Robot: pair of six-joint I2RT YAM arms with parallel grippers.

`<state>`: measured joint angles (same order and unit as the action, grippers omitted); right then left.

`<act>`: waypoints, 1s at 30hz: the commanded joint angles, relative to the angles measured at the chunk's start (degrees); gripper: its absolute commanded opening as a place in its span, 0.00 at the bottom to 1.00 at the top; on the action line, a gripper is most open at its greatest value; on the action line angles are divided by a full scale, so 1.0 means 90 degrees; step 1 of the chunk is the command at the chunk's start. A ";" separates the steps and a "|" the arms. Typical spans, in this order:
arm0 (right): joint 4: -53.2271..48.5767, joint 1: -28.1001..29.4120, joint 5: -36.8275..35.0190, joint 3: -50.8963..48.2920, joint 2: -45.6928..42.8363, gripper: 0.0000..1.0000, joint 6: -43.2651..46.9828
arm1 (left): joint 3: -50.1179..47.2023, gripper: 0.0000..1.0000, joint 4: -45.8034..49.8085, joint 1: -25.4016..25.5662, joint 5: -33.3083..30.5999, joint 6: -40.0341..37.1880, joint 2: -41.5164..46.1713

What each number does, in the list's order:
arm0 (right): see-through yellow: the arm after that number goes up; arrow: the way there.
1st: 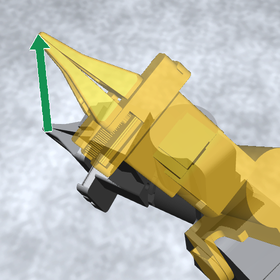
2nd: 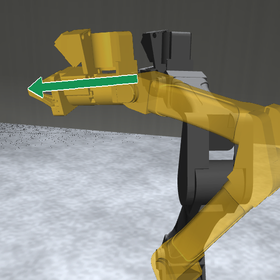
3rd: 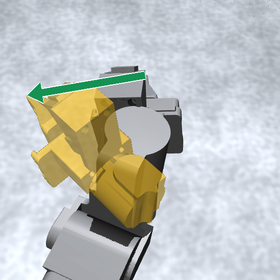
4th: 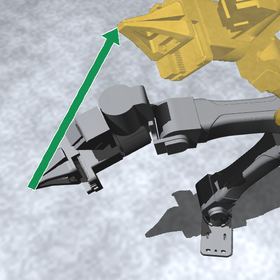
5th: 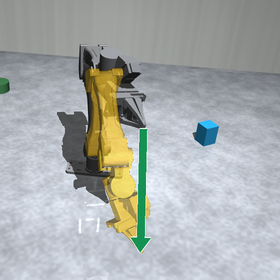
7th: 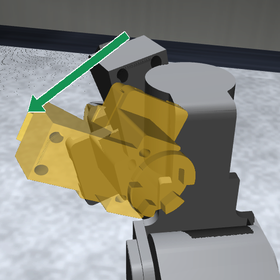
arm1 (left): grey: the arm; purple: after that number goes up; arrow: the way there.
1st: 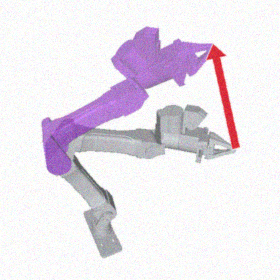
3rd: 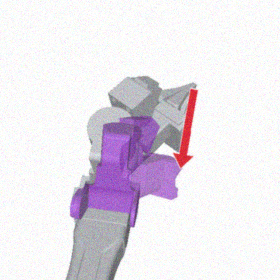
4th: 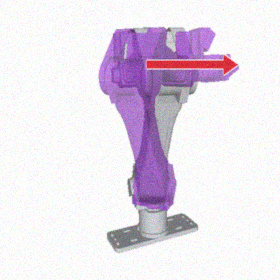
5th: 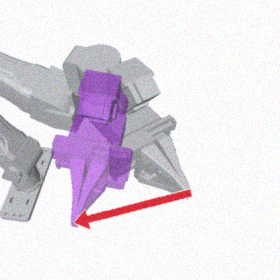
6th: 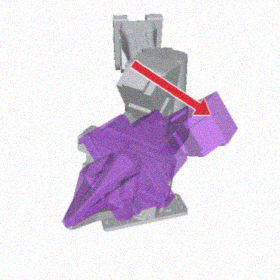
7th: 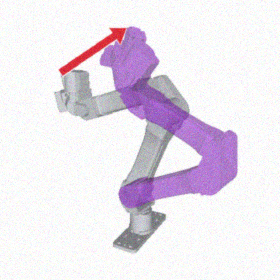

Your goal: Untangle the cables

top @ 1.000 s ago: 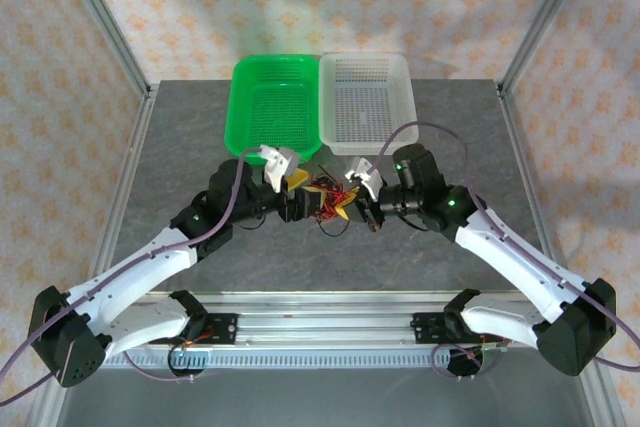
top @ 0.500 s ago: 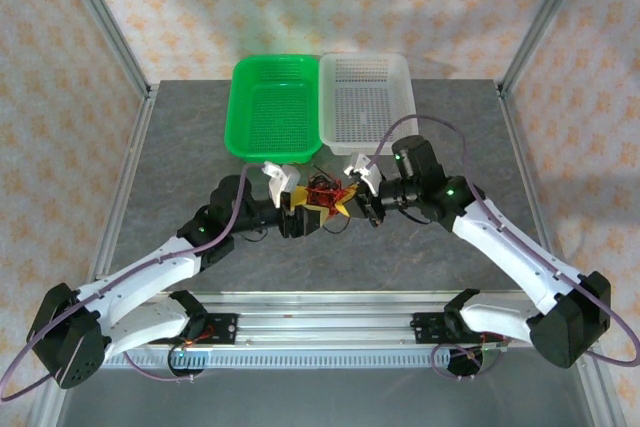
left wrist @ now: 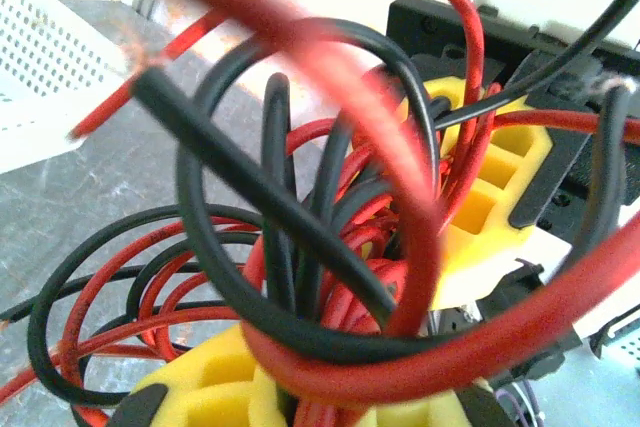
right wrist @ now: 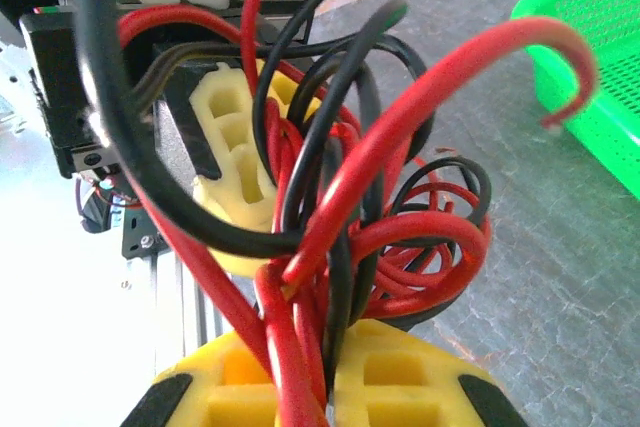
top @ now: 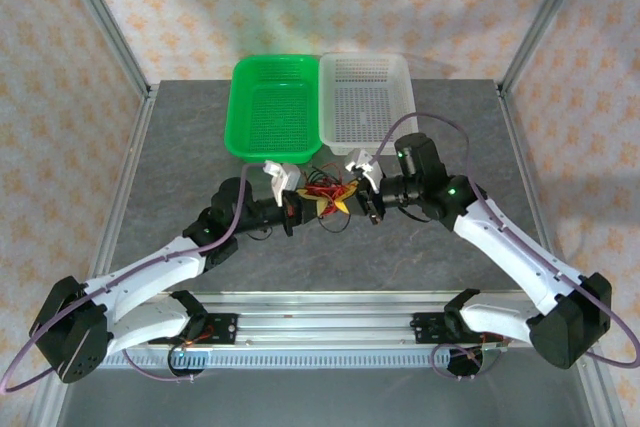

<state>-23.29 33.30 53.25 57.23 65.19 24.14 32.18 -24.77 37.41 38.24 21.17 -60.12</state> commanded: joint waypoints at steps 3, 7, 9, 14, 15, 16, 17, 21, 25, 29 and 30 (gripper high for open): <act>0.2168 0.0011 -0.0722 -0.0767 -0.0640 0.11 -0.1851 | -0.0218 0.00 -0.0638 0.0043 -0.0565 0.0244 0.0447; 0.3651 0.0011 -0.1539 -0.1271 -0.0908 0.10 -0.3430 | -0.0753 0.00 -0.1426 0.0043 -0.1078 0.0768 0.0776; 0.4270 0.0011 -0.1781 -0.1502 -0.0971 0.10 -0.4179 | -0.1032 0.00 -0.1936 0.0040 -0.1229 0.1100 0.0882; 0.5800 0.0052 -0.2098 -0.2056 -0.0989 0.08 -0.5890 | -0.1373 0.00 -0.2749 0.0042 -0.1603 0.1705 0.0961; 0.5892 0.0091 -0.2145 -0.2080 -0.0963 0.08 -0.6037 | -0.1370 0.00 -0.2801 0.0042 -0.1612 0.1735 0.0943; 0.5886 0.0166 -0.2194 -0.2070 -0.0928 0.09 -0.6087 | -0.1343 0.00 -0.2804 0.0043 -0.1602 0.1735 0.0908; 0.5789 0.0259 -0.2237 -0.2013 -0.0896 0.11 -0.6027 | -0.1298 0.00 -0.2752 0.0049 -0.1602 0.1716 0.0864; 0.4957 0.0630 -0.2524 -0.1662 -0.0828 0.36 -0.5493 | -0.1232 0.00 -0.2685 0.0067 -0.1630 0.1681 0.0682; 0.4447 0.0704 -0.2748 -0.1563 -0.0963 0.58 -0.5251 | -0.1321 0.00 -0.2815 0.0101 -0.1746 0.1778 0.0541; 0.4512 0.0714 -0.2825 -0.1665 -0.1028 0.60 -0.5365 | -0.1484 0.00 -0.3321 0.0111 -0.1744 0.2119 0.0479; 0.4589 0.0714 -0.2789 -0.1704 -0.0994 0.60 -0.5423 | -0.1496 0.00 -0.3427 0.0114 -0.1721 0.2221 0.0460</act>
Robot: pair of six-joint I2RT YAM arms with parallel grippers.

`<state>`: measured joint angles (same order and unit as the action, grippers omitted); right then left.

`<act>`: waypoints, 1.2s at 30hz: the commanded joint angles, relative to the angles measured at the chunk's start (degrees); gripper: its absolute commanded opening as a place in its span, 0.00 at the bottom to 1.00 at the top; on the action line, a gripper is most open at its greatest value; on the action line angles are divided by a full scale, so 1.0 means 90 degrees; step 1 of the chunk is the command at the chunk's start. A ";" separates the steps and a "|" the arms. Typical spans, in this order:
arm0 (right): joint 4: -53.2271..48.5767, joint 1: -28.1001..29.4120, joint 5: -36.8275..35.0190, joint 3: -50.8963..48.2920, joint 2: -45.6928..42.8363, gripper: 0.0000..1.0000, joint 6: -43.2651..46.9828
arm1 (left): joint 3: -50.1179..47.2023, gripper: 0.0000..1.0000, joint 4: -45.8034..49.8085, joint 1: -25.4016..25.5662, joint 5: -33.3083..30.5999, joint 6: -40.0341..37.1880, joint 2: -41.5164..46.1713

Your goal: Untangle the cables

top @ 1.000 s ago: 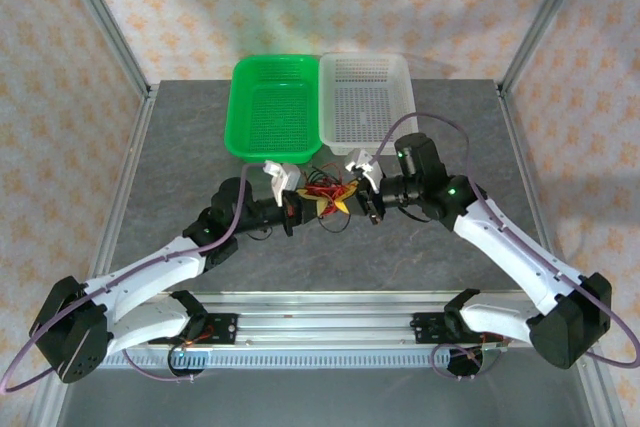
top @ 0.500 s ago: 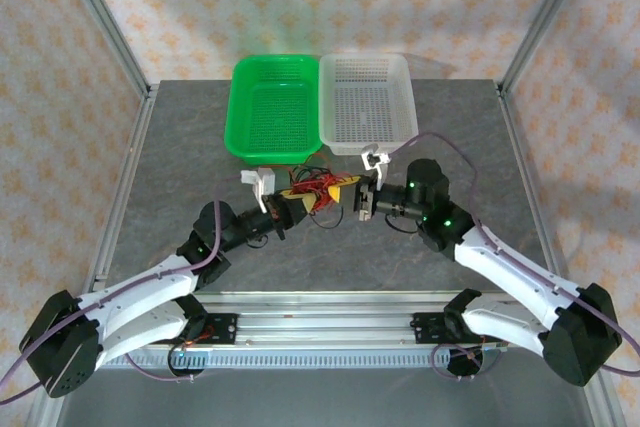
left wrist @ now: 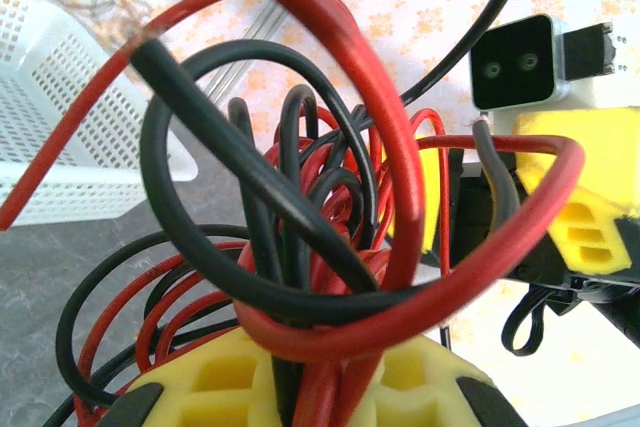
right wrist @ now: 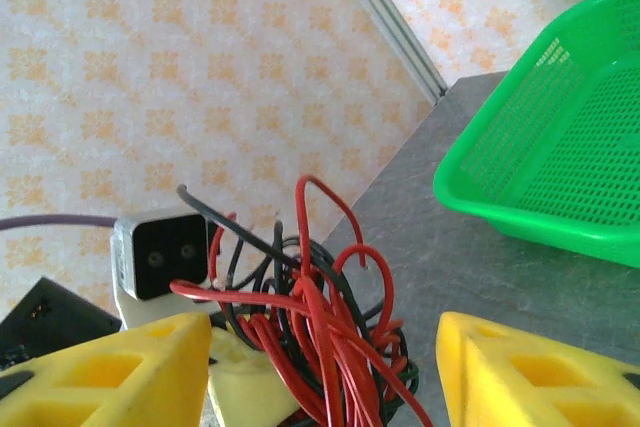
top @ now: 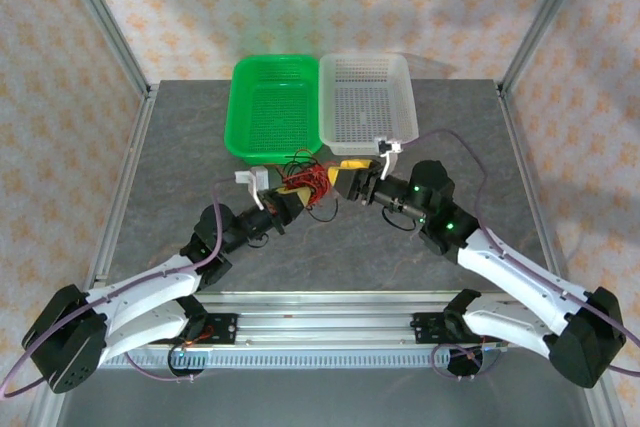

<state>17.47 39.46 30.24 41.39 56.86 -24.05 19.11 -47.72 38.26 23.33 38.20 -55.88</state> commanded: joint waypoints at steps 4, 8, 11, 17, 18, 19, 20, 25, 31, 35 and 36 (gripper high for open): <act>0.0440 0.0060 -0.0017 -0.0046 0.0210 0.61 -0.0207 | 0.0050 0.00 -0.1091 0.0033 0.0159 0.0659 -0.0106; 0.0613 0.0117 0.0180 0.0056 0.0556 0.61 -0.0071 | 0.0231 0.00 -0.0912 0.0079 0.0423 0.0734 -0.0224; 0.0607 0.0136 0.0284 0.0199 0.0791 0.61 0.0062 | 0.0344 0.00 -0.0559 0.0131 0.0481 0.0607 -0.0274; 0.0794 0.0166 0.0391 0.0238 0.1308 0.53 0.0036 | 0.0320 0.00 -0.0586 0.0182 0.0642 0.0639 -0.0312; 0.0861 0.0176 0.0381 0.0195 0.1392 0.42 -0.0002 | 0.0303 0.00 -0.0628 0.0178 0.0692 0.0663 -0.0314; 0.0924 0.0176 0.0380 0.0155 0.1435 0.31 -0.0034 | 0.0284 0.00 -0.0663 0.0182 0.0731 0.0675 -0.0315; 0.0997 0.0185 0.0382 0.0106 0.1479 0.16 -0.0089 | 0.0262 0.00 -0.0688 0.0192 0.0770 0.0678 -0.0305; 0.0935 0.0195 0.0356 -0.0067 0.1373 0.00 0.0016 | 0.0217 0.41 0.0074 0.0192 0.0658 0.0378 -0.0083; -0.0841 0.0176 0.0615 0.0273 0.0903 0.00 0.2149 | 0.0586 0.85 0.2370 0.0192 -0.0194 -0.0788 0.0597; -0.1707 0.0009 0.1346 0.0602 0.0888 0.00 0.3221 | 0.0882 0.85 0.3187 0.0192 -0.0596 -0.1397 0.0706; -0.1825 -0.0042 0.1529 0.0676 0.0912 0.00 0.3391 | 0.0920 0.85 0.3220 0.0192 -0.0610 -0.1481 0.0650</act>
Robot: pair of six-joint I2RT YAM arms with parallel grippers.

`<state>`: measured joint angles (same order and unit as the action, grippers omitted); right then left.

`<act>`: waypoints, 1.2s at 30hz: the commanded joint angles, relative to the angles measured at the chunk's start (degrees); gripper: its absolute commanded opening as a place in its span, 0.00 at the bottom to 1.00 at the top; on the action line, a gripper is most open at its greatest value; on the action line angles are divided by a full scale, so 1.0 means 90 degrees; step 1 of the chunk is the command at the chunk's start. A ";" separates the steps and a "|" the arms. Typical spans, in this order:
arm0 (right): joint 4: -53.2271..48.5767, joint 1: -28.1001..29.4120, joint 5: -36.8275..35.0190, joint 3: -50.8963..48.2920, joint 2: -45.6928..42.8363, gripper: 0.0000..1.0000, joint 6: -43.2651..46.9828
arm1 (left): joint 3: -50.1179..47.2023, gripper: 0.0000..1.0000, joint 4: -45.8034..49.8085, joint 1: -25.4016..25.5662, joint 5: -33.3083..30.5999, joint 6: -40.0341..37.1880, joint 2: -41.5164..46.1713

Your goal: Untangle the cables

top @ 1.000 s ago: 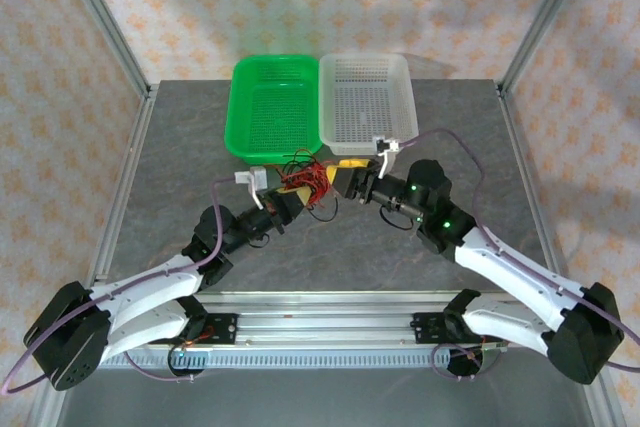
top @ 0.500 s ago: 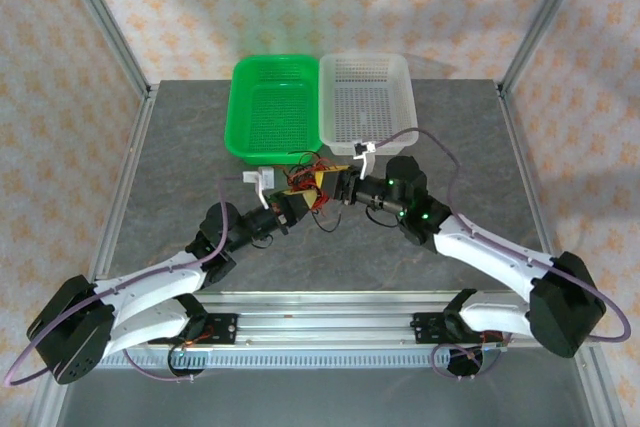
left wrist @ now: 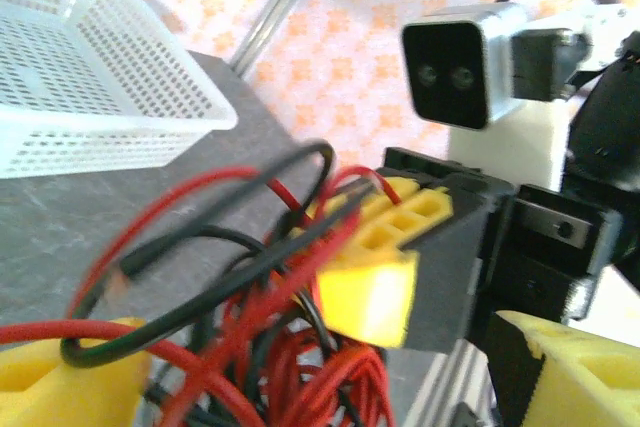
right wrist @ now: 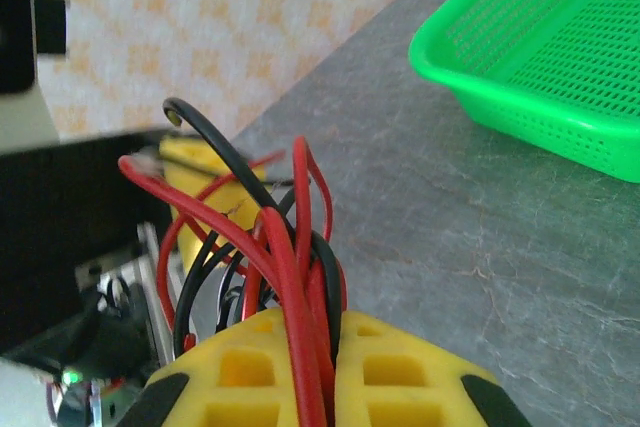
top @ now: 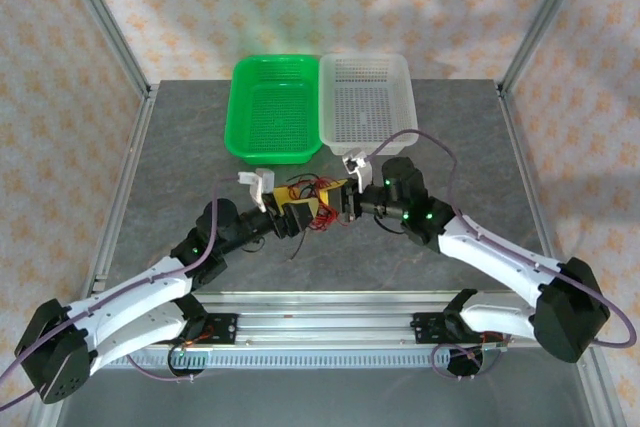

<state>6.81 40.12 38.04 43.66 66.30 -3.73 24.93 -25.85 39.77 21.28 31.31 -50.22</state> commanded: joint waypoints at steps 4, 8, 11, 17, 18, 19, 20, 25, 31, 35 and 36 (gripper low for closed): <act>-0.0833 -0.0326 0.1291 0.0623 -0.0014 0.00 0.1521 | 0.0382 0.77 0.0592 0.0025 -0.0113 -0.0882 -0.0369; -0.0960 -0.0500 0.1478 0.0822 0.0114 0.00 0.1544 | 0.0409 0.72 0.0277 0.0034 0.0349 -0.0891 -0.0649; -0.0912 -0.0506 0.1658 0.0824 0.0115 0.00 0.1492 | 0.0366 0.69 0.0163 0.0035 0.0341 -0.0935 -0.0714; -0.0147 -0.0510 0.1678 0.0549 0.0114 0.00 0.0817 | 0.0208 0.61 -0.0470 0.0044 0.0567 -0.0706 -0.1021; 0.0056 -0.0512 0.1638 0.0482 0.0113 0.00 0.0635 | 0.0157 0.61 -0.0630 0.0044 0.0607 -0.0637 -0.1080; 0.0318 -0.0512 0.1562 0.0397 0.0102 0.00 0.0409 | 0.0108 0.60 -0.0799 0.0053 0.0647 -0.0560 -0.1156; 0.0605 -0.0512 0.1442 0.0301 0.0054 0.00 0.0160 | 0.0066 0.59 -0.0933 0.0062 0.0675 -0.0496 -0.1239; 0.1655 -0.0512 0.1007 -0.0036 -0.0169 0.00 -0.0839 | -0.0100 0.52 -0.1358 0.0226 0.0601 -0.0320 -0.1587; 0.2305 -0.0512 0.0263 -0.0279 -0.0493 0.00 -0.1615 | -0.0205 0.45 -0.1341 0.0458 0.0282 -0.0261 -0.1931; 0.2539 -0.0507 -0.0184 -0.0424 -0.0634 0.00 -0.1985 | -0.0339 0.44 -0.1124 0.0520 -0.0152 -0.0198 -0.1930; 0.2607 -0.0509 -0.0243 -0.0467 -0.0629 0.00 -0.2084 | -0.0364 0.44 -0.1052 0.0523 -0.0272 -0.0174 -0.1905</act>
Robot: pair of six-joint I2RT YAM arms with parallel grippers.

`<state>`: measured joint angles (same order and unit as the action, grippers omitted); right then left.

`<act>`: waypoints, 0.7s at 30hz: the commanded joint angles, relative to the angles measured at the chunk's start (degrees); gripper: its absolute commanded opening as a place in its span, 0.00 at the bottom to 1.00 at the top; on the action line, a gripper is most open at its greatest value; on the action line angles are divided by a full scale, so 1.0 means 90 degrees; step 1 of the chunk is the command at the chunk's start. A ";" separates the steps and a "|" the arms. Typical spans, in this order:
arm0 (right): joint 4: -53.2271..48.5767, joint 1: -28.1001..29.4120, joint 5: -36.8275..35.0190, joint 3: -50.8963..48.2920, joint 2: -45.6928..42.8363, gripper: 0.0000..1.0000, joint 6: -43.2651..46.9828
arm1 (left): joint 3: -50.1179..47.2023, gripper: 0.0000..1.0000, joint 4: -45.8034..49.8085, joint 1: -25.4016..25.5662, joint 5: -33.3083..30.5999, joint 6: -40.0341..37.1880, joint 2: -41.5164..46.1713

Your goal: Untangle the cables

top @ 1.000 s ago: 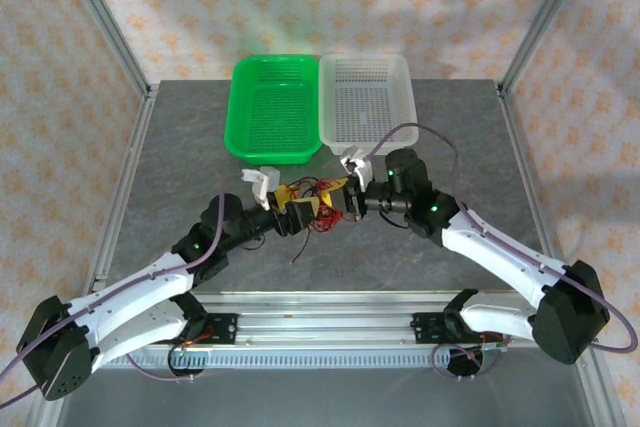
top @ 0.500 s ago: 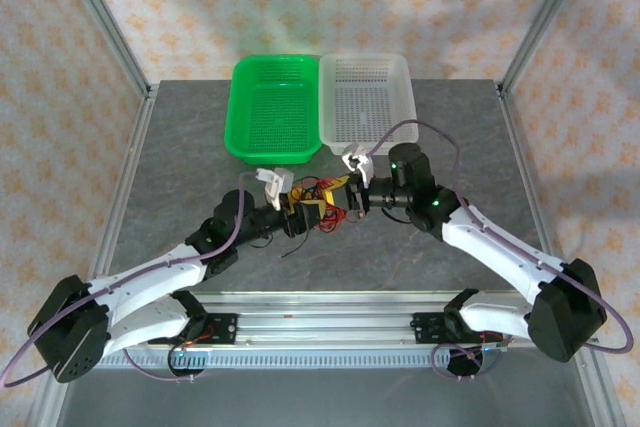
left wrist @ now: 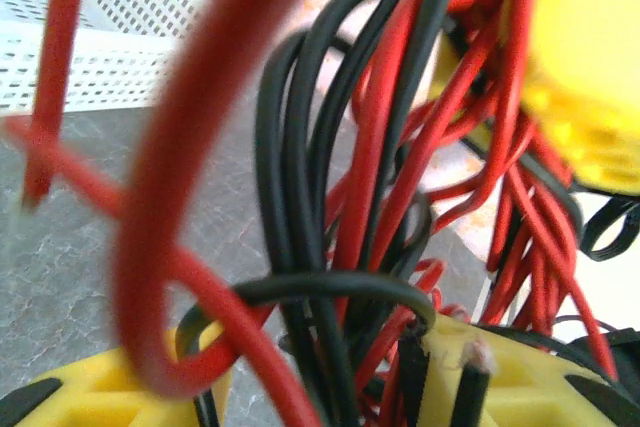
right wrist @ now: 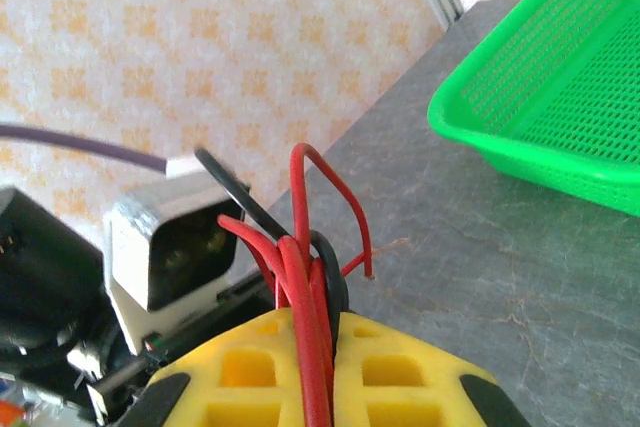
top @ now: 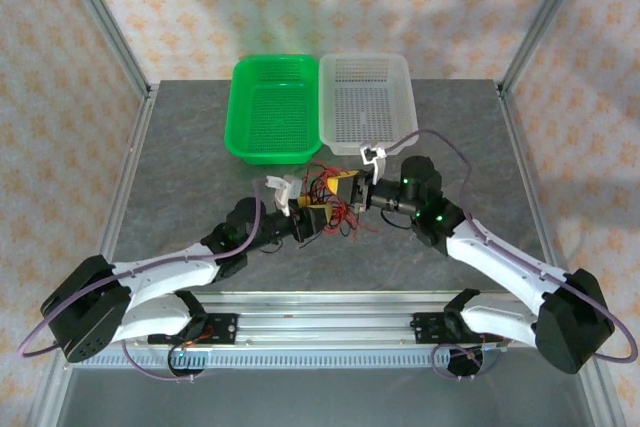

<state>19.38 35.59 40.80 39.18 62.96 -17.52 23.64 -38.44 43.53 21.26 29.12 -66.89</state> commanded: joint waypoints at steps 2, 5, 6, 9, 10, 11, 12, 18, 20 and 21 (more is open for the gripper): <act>0.1405 0.0000 -0.0686 -0.0076 -0.0257 0.00 -0.0801 | -0.0263 0.43 0.0445 0.0096 -0.0423 0.0093 0.0030; 0.1637 -0.0002 -0.0937 -0.0246 -0.0263 0.00 -0.1056 | -0.0277 0.43 0.0637 0.0104 -0.0560 0.0120 0.0155; 0.1655 -0.0001 -0.1038 -0.0276 -0.0268 0.00 -0.1093 | -0.0290 0.43 0.0699 0.0110 -0.0581 0.0132 0.0194; 0.1693 -0.0004 -0.1326 -0.0338 -0.0306 0.00 -0.1196 | -0.0379 0.43 0.0795 0.0184 -0.0682 0.0210 0.0310; 0.1696 -0.0010 -0.1408 -0.0342 -0.0325 0.00 -0.1234 | -0.0424 0.43 0.0853 0.0237 -0.0755 0.0225 0.0355; 0.1687 -0.0004 -0.1484 -0.0340 -0.0344 0.00 -0.1247 | -0.0464 0.44 0.0921 0.0304 -0.0842 0.0245 0.0384; 0.1673 -0.0010 -0.1579 -0.0335 -0.0370 0.00 -0.1270 | -0.0518 0.44 0.0999 0.0377 -0.0952 0.0277 0.0415; 0.1656 -0.0009 -0.1963 -0.0338 -0.0443 0.00 -0.1392 | -0.0910 0.45 0.1115 0.0695 -0.1396 0.0624 0.0642; 0.1656 -0.0010 -0.1970 -0.0329 -0.0423 0.00 -0.1423 | -0.0910 0.48 0.1232 0.0730 -0.1492 0.0707 0.0767; 0.1637 -0.0010 -0.1969 -0.0325 -0.0423 0.00 -0.1418 | -0.0858 0.51 0.1342 0.0734 -0.1550 0.0717 0.0899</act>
<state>28.45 35.68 26.09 35.24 60.55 -28.95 16.21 -30.22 49.58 9.98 33.91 -60.90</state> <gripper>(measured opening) 0.079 0.505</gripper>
